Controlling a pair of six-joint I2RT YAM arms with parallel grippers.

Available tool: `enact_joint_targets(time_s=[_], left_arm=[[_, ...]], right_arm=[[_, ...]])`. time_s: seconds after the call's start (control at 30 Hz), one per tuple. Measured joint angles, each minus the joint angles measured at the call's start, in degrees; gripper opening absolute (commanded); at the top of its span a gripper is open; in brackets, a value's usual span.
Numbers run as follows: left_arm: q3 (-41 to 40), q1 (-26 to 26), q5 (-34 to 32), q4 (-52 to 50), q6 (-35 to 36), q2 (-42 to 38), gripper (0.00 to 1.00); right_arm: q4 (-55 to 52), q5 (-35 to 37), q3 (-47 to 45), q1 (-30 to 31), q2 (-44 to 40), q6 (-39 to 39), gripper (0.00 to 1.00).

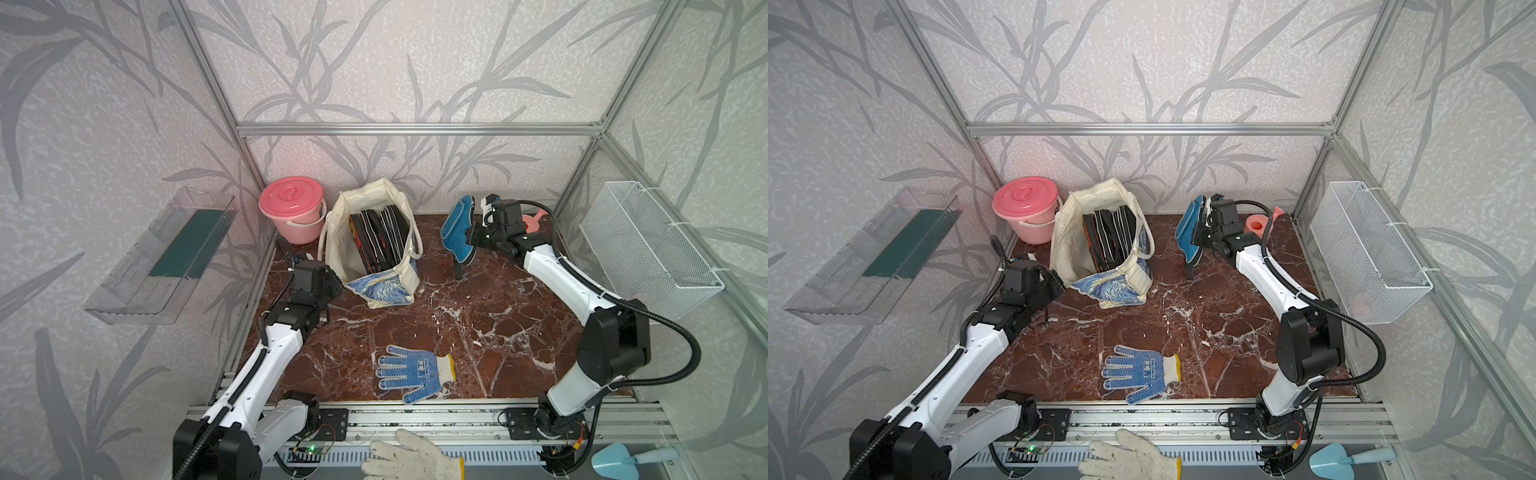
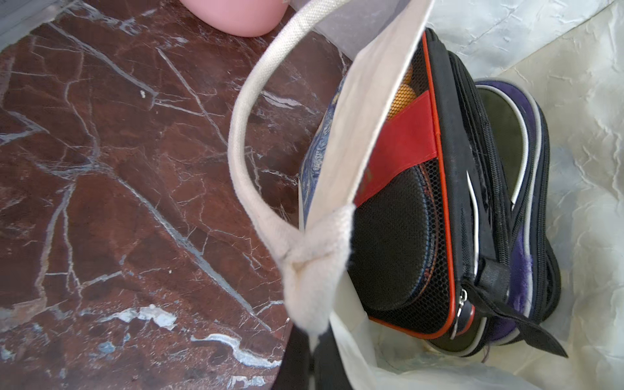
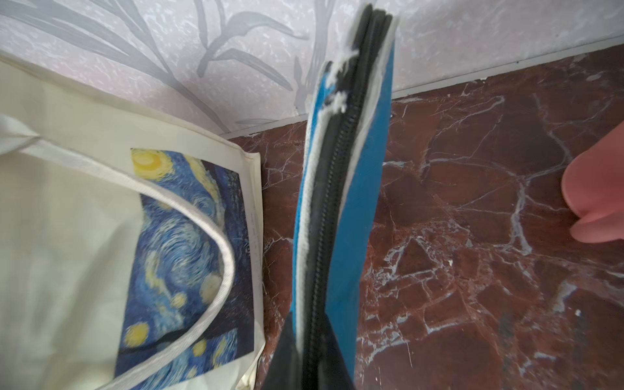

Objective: Remove the ping pong set from the canvas bag
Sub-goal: Place the ping pong set at the center of the board.

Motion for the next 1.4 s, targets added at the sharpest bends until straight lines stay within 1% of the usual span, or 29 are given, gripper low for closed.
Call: enact_joint_targets(time_s=[0.2, 0.33, 0.43, 0.7, 0.97, 1.2, 1.4], left_arm=[[0.00, 0.57, -0.15, -0.79, 0.15, -0.35, 0.00], [0.00, 0.68, -0.11, -0.87, 0.17, -0.35, 0.00], [0.00, 0.85, 0.04, -0.87, 0.22, -0.37, 0.00], [0.00, 0.96, 0.33, -0.94, 0.57, -0.94, 0.00], [0.00, 1.64, 0.33, -1.31, 0.72, -1.77, 0.00], [0.00, 1.81, 0.46, -1.53, 1.05, -2.40, 0.00], [0.00, 2.01, 0.50, -1.57, 1.07, -2.60, 0.00]], right_arm=[[10.71, 0.96, -6.32, 0.00, 4.52, 3.17, 0.00], [16.63, 0.98, -7.48, 0.00, 7.37, 5.51, 0.00], [18.91, 1.29, -7.54, 0.20, 9.38, 6.88, 0.00], [21.38, 2.93, -2.69, 3.17, 19.26, 10.69, 0.00], [22.75, 5.27, 4.46, 7.17, 28.17, 14.78, 0.00], [23.28, 7.08, 9.03, 8.70, 32.81, 17.44, 0.00], [23.47, 7.65, 11.76, 8.94, 35.47, 18.08, 0.01]])
